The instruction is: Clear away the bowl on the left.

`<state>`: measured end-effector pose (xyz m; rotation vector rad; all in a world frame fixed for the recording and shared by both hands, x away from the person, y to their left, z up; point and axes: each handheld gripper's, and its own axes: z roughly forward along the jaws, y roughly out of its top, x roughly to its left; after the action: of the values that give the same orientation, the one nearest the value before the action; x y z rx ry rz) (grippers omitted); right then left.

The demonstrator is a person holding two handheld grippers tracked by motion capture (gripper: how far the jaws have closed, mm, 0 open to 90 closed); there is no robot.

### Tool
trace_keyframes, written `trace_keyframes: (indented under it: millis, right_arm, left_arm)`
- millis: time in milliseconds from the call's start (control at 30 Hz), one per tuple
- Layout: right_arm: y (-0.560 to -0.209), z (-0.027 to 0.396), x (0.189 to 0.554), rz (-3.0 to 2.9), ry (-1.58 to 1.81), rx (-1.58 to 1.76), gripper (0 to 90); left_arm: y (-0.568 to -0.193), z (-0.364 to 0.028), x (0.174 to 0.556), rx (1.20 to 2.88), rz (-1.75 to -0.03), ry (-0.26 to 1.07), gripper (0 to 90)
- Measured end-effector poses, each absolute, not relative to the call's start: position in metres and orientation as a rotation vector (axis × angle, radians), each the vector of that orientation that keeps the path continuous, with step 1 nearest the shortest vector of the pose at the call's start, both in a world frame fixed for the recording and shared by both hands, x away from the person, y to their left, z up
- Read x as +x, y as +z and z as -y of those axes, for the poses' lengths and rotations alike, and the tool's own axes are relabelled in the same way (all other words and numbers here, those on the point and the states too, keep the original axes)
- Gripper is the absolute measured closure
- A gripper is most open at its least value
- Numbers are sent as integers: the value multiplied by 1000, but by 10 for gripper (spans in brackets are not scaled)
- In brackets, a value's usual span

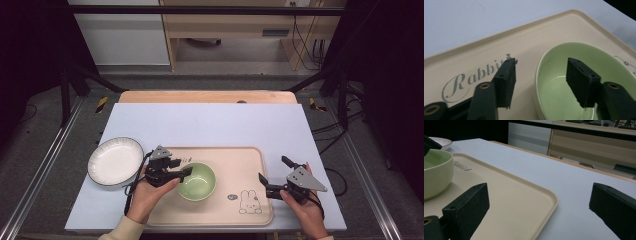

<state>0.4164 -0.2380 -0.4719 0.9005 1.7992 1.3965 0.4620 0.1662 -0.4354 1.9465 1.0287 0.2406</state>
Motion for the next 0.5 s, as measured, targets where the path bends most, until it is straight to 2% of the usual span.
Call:
trace_keyframes:
  millis: [100,167,400,500]
  right_arm:
    - [-472,238,417,-1800,1396,898,30]
    - [-472,238,417,-1800,1396,900,29]
    - [-472,238,416,-1800,1397,900,30]
    - [-472,238,416,-1800,1397,900,30]
  left_arm:
    - [-433,-167,463,1938,-1023,248,305]
    - [-432,-167,462,1935,-1007,244,284]
    - [-429,-164,461,1916,-933,247,80]
    - [-428,-164,461,1910,-935,279,78]
